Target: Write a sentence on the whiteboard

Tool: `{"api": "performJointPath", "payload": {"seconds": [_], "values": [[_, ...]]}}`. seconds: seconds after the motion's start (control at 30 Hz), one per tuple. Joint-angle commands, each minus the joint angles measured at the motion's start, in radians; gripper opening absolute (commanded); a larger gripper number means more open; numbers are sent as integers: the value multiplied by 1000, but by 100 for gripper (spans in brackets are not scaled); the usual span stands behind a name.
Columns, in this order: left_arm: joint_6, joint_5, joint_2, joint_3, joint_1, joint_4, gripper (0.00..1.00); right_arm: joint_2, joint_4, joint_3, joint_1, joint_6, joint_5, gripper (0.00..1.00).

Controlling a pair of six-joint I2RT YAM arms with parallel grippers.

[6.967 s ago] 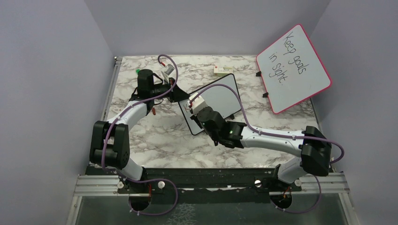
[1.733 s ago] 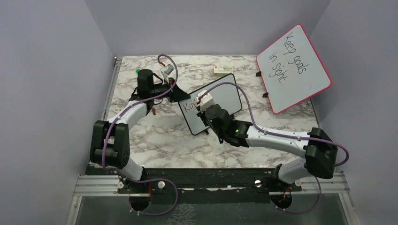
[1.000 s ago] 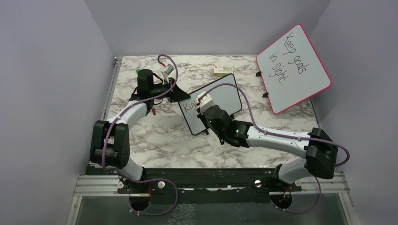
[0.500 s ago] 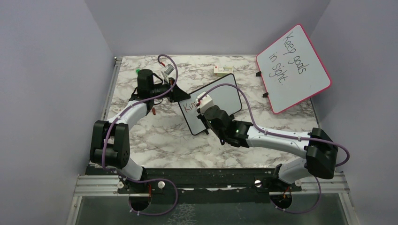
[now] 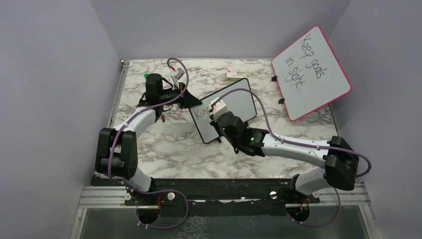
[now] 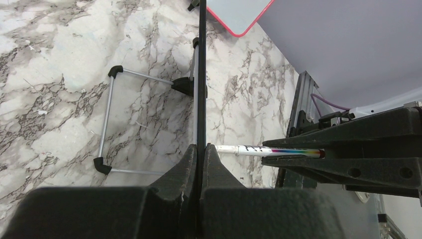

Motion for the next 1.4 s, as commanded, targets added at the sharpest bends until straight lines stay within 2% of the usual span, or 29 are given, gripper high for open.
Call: {"api": "performJointPath", "payload": {"seconds": [0.0, 0.63, 1.37], "values": [[9, 42, 13, 7, -1, -26, 0, -18, 12, -18, -17, 10, 36, 1], [9, 41, 10, 7, -1, -27, 0, -63, 81, 2, -21, -24, -13, 1], [8, 43, 14, 9, -1, -27, 0, 12, 111, 63, -34, -63, -41, 1]]}}
